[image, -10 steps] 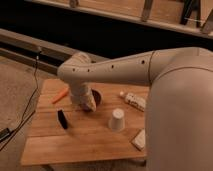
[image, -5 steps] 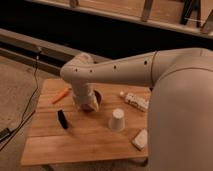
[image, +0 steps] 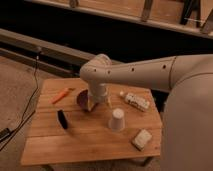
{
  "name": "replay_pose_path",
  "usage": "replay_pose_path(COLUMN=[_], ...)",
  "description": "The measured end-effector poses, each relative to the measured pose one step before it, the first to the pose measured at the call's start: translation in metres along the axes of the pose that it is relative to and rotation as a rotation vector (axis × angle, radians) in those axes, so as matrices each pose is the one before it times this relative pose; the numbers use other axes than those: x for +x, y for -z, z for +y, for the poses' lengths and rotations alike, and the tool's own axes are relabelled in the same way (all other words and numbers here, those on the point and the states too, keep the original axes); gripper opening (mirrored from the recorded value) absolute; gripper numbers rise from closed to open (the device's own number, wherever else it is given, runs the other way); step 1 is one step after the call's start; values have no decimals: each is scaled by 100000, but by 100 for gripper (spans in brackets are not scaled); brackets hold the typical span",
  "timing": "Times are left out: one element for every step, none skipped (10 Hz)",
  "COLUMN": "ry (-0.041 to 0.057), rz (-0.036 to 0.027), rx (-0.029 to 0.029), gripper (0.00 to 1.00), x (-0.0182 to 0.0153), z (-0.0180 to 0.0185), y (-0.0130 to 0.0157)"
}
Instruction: Place the ceramic cup over the eraser
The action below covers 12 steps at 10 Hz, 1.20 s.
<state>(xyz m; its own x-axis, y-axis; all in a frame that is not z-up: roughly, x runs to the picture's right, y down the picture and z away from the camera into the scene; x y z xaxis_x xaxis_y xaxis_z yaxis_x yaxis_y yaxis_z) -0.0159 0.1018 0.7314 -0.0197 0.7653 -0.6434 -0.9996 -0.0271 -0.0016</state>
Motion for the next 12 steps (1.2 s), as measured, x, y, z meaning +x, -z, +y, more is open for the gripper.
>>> replay_pose_path(ry=[-1202,-1731,-1071,-1680,-1083,-769,-665,-220,-202,235,39,-243], rz=[-209,-454,-302,-339,-150,168,786,627,995,1323,696,709], rx=[-332,-248,-32,50,-14,124,223,181,480,677,165,-66], gripper=[65,65,65,65,65,65,65,65,65,65,65,65], x=[-47,69,91,307,243,218,429,209,244,199,34,-129], z=[-1014,-1456,-928,-1531,-1007,-734,-754,-299,-322,-135,16,-21], y=[-222,-39,78,169,109,-43,-242,-306,-506,-773,-395,-593])
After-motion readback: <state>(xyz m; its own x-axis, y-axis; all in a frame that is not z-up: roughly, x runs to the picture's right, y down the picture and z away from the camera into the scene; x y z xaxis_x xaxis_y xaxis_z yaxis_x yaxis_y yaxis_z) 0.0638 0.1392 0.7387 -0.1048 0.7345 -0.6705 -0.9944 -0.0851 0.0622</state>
